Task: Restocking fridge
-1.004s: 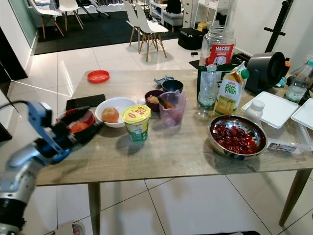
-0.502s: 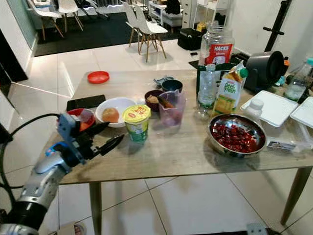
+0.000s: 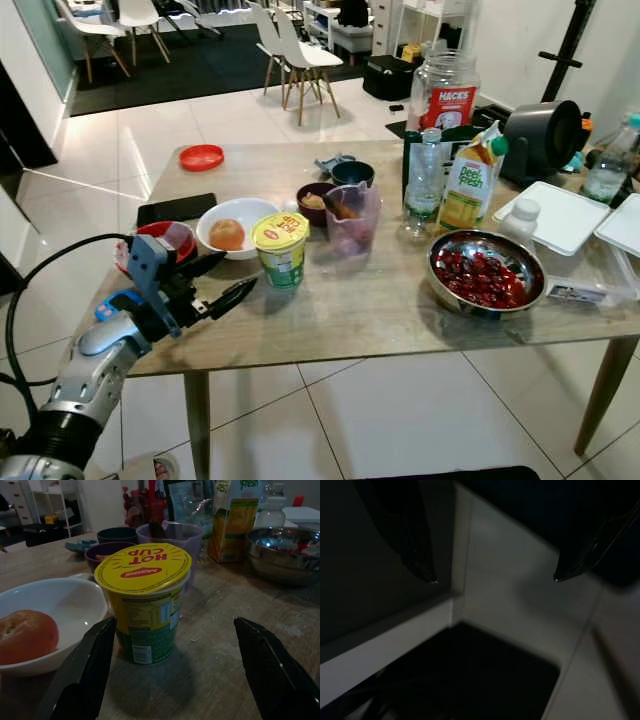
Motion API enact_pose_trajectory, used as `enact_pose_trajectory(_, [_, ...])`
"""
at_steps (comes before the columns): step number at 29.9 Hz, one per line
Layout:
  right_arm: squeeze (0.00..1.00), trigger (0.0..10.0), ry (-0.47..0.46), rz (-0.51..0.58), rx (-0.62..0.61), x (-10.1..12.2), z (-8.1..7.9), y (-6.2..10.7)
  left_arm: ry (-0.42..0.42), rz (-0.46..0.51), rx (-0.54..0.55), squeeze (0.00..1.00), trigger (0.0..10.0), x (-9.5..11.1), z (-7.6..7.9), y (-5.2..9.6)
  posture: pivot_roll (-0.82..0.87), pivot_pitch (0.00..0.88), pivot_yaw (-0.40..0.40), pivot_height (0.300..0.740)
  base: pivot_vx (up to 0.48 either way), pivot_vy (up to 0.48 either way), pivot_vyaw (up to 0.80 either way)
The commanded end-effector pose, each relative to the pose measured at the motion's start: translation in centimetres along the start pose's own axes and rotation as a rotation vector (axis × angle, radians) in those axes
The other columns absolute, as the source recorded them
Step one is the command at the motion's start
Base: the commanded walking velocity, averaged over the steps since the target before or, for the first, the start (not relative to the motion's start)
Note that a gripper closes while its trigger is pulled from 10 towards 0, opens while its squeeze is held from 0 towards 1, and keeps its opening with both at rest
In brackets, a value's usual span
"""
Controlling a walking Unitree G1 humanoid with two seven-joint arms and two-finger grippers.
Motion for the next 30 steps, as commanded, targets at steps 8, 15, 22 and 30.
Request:
enact_pose_trajectory(8, [0.0, 10.0, -0.643, 0.333, 0.272, 12.2, -2.4, 0.3, -0.015, -0.01, 0.016, 0.0, 10.0, -0.2, -0.4, 0.1, -0.05, 0.011, 0.022, 0.74, 0.0, 0.0, 0.0])
enact_pose_trajectory(15, [0.0, 10.0, -0.829, 0.61, 0.849, 22.4, -7.3, 5.7, -0.029, -0.012, 0.024, 0.0, 10.0, -0.2, -0.6, 0.3, -0.05, 0.021, 0.022, 0.74, 0.0, 0.0, 0.0])
enact_pose_trajectory(22, [0.0, 10.0, -0.72, 0.698, 1.425, 24.1, -12.0, 13.2, -0.041, -0.019, 0.023, 0.0, 10.0, -0.3, -0.5, 0.3, -0.04, 0.028, 0.024, 0.74, 0.0, 0.0, 0.0])
enact_pose_trajectory(30, [0.0, 10.0, -0.549, 0.672, 1.844, 22.7, -14.6, 20.7, -0.057, -0.031, 0.035, 0.0, 10.0, -0.4, -0.8, 0.4, -0.04, 0.043, 0.027, 0.74, 0.0, 0.0, 0.0])
Point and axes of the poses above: a point about 5 cm out from each wrist's last joint towards the gripper, its own y axis pointing back from the gripper into the wrist, its own x axis along the axis of the wrist's last joint, z = x × y, the point moved 5 cm from there along -y, pointing out of the wrist towards the gripper, and after that the axes turned 6 degrees about -y, right-handed, at the moved point
